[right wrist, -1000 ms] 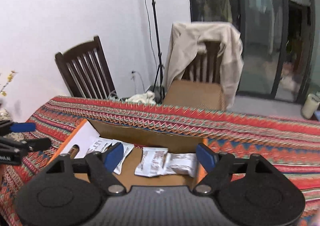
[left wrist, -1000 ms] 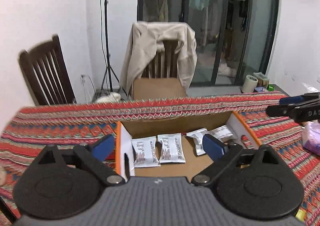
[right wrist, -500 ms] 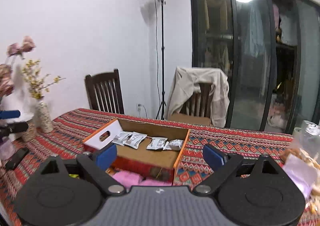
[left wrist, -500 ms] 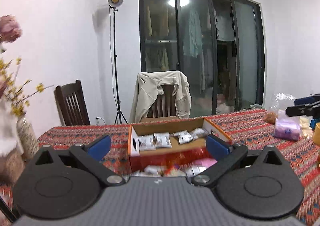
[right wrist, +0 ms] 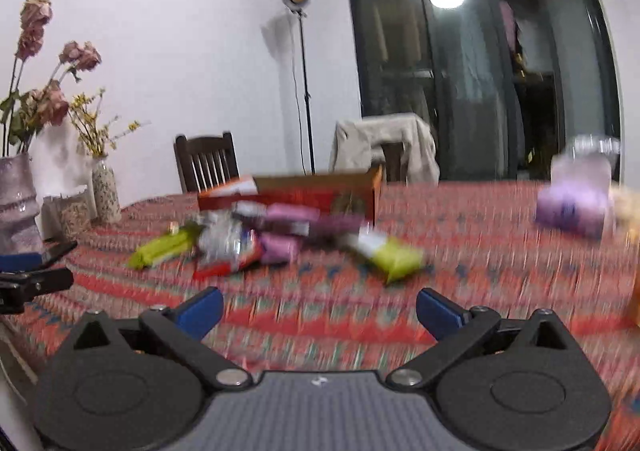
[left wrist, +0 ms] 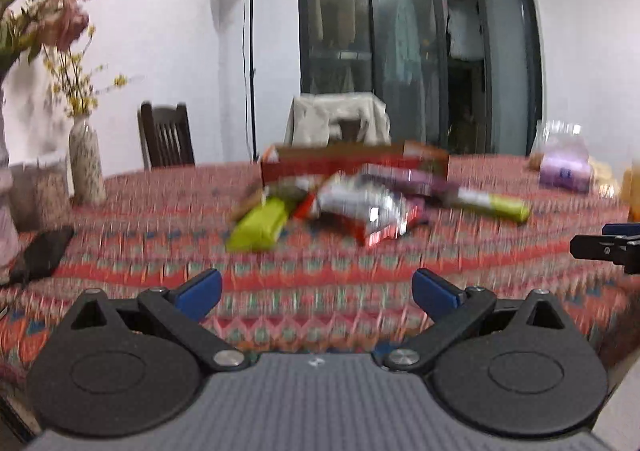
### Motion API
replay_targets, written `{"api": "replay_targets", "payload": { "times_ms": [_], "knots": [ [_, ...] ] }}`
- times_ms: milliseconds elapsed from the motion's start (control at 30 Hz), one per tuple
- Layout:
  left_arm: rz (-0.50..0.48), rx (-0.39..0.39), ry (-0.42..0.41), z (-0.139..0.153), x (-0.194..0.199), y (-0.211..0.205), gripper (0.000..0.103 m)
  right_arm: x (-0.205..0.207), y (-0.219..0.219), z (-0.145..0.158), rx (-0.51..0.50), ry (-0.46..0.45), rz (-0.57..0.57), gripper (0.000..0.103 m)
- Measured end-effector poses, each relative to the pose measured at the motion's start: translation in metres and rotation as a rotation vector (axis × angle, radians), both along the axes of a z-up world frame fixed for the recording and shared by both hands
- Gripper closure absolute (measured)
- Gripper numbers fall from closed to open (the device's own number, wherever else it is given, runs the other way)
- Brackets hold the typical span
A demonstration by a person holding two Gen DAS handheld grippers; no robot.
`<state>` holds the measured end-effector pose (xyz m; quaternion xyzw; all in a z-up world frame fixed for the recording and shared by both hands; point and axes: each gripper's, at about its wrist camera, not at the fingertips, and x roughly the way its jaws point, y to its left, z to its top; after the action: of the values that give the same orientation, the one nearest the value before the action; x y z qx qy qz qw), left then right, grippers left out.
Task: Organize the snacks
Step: 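Withdraw both open tools from the box toward the snack pile, then grasp the biscuit packet with the left tool while the right tool moves near the box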
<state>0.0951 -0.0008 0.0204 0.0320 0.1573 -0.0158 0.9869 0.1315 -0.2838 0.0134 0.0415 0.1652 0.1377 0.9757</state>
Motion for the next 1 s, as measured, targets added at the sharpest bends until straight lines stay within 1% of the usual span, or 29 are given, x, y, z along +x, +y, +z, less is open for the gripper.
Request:
{"api": "replay_targets", "payload": {
  "times_ms": [33,100,167,233,333,600,767,1000],
  "knots": [
    [0.005,0.014,0.008,-0.004,0.0,-0.001,0.0,-0.002,0.004,-0.011,-0.005,0.021,0.002,0.0],
    [0.012,0.029,0.012,-0.009,-0.001,-0.001,0.0,-0.005,0.009,-0.023,-0.027,0.038,0.004,0.0],
    [0.016,0.015,0.022,-0.009,0.001,0.001,0.0,-0.007,0.015,-0.029,-0.05,0.043,-0.003,0.0],
    [0.019,-0.003,0.032,-0.01,0.004,0.004,0.0,-0.008,0.017,-0.032,-0.048,0.049,0.001,0.0],
    [0.014,-0.002,0.034,-0.009,0.006,0.004,0.0,-0.007,0.018,-0.031,-0.032,0.051,0.006,0.0],
    [-0.011,0.012,0.055,-0.009,0.02,0.003,0.0,0.006,0.022,-0.028,-0.049,0.053,-0.002,0.0],
    [-0.002,-0.017,0.078,-0.005,0.038,0.008,0.0,0.016,0.022,-0.025,-0.049,0.051,0.002,0.001],
    [0.025,-0.05,0.108,0.008,0.067,0.02,0.0,0.049,0.027,-0.011,-0.024,0.071,0.02,0.002]
  ]
}}
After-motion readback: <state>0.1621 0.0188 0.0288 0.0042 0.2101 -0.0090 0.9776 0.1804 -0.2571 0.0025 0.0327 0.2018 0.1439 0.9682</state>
